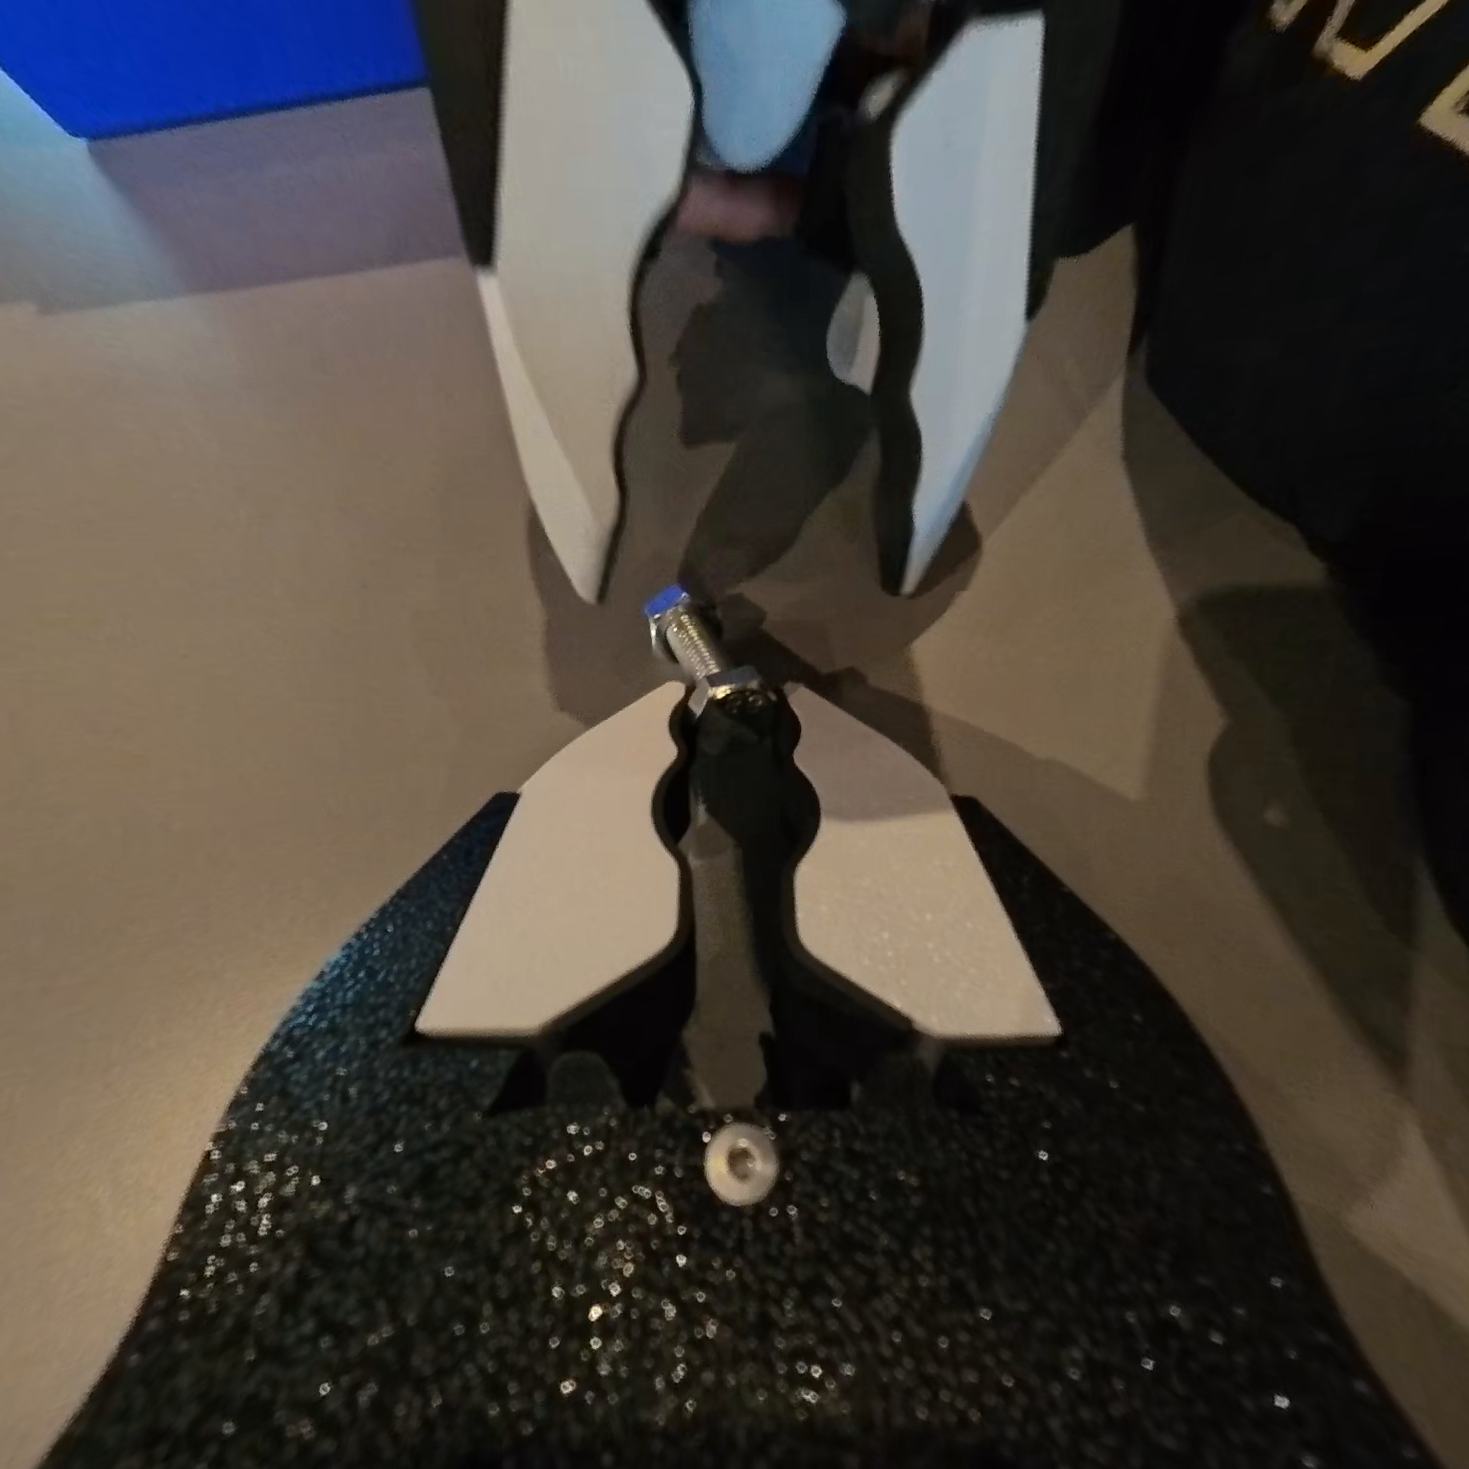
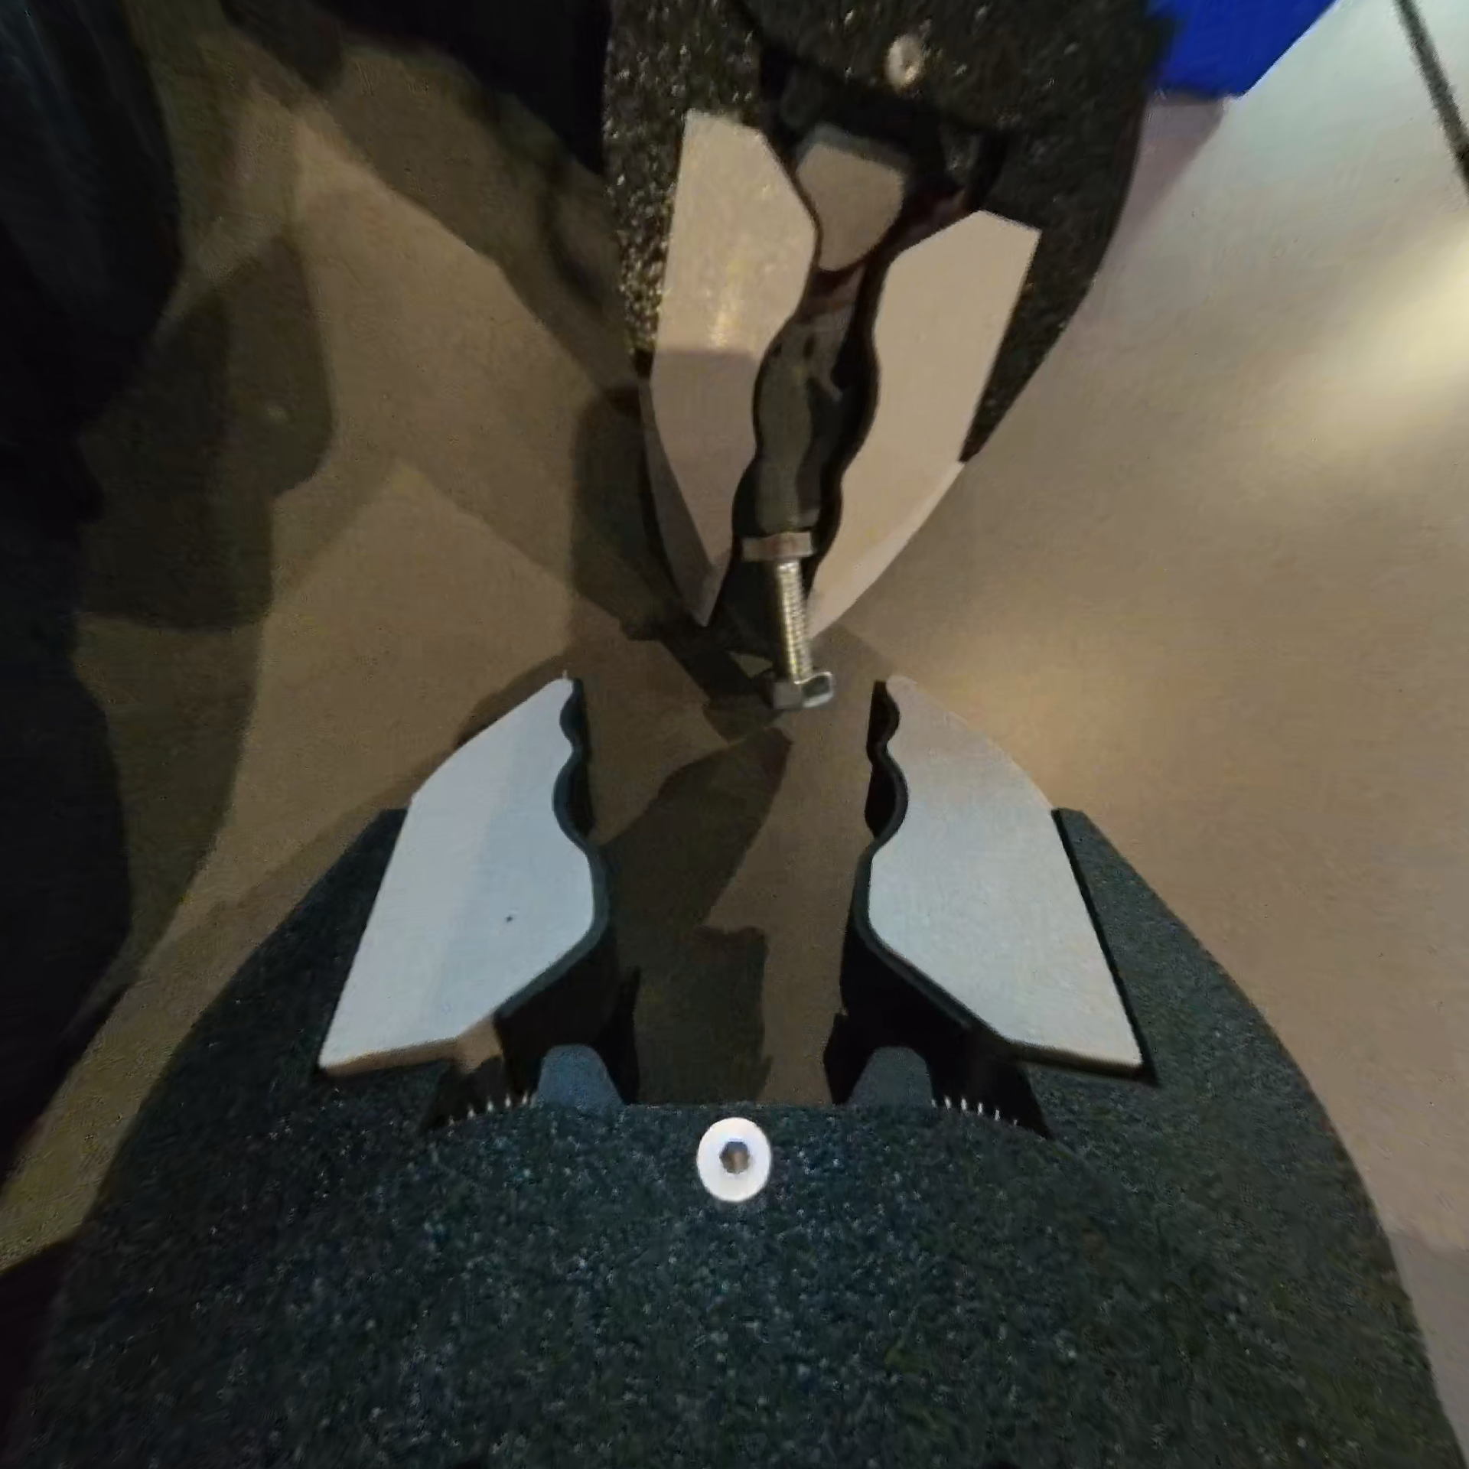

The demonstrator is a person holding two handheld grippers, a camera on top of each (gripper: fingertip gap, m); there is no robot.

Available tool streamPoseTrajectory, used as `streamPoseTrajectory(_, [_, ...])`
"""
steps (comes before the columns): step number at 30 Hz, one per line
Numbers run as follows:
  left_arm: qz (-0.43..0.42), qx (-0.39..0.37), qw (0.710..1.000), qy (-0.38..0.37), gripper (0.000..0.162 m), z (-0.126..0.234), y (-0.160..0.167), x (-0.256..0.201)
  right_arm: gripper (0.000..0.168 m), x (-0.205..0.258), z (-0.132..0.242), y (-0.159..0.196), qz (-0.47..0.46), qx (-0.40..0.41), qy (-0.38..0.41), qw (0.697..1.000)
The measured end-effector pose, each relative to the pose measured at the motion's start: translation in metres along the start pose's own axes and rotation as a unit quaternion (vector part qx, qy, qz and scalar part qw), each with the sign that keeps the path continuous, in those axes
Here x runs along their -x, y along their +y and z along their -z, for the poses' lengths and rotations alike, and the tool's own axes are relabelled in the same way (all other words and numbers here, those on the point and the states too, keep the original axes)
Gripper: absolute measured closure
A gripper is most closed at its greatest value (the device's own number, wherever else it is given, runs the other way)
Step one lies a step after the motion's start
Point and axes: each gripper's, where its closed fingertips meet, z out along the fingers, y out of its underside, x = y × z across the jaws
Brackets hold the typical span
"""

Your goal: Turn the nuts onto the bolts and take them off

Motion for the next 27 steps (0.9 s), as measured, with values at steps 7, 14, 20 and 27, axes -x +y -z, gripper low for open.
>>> streamPoseTrajectory(7, [0.0, 0.0, 1.0, -0.001, 0.144, 0.0, 0.0, 0.0, 0.142, 0.014, 0.015, -0.006, -0.038, -0.027, -0.073, 0.996])
streamPoseTrajectory(14, [-0.012, -0.003, 1.0, -0.009, 0.145, 0.001, 0.0, 0.0, 0.104, 0.007, -0.001, -0.006, -0.009, -0.013, -0.022, 1.0])
streamPoseTrajectory(20, [-0.028, -0.031, 0.999, -0.032, 0.145, 0.006, -0.006, 0.002, 0.141, 0.015, 0.014, -0.015, -0.038, -0.051, -0.072, 0.995])
streamPoseTrajectory(27, [-0.035, -0.044, 0.998, -0.024, 0.145, 0.008, -0.009, -0.001, 0.093, -0.001, -0.003, -0.011, -0.012, -0.027, 0.008, 1.0])
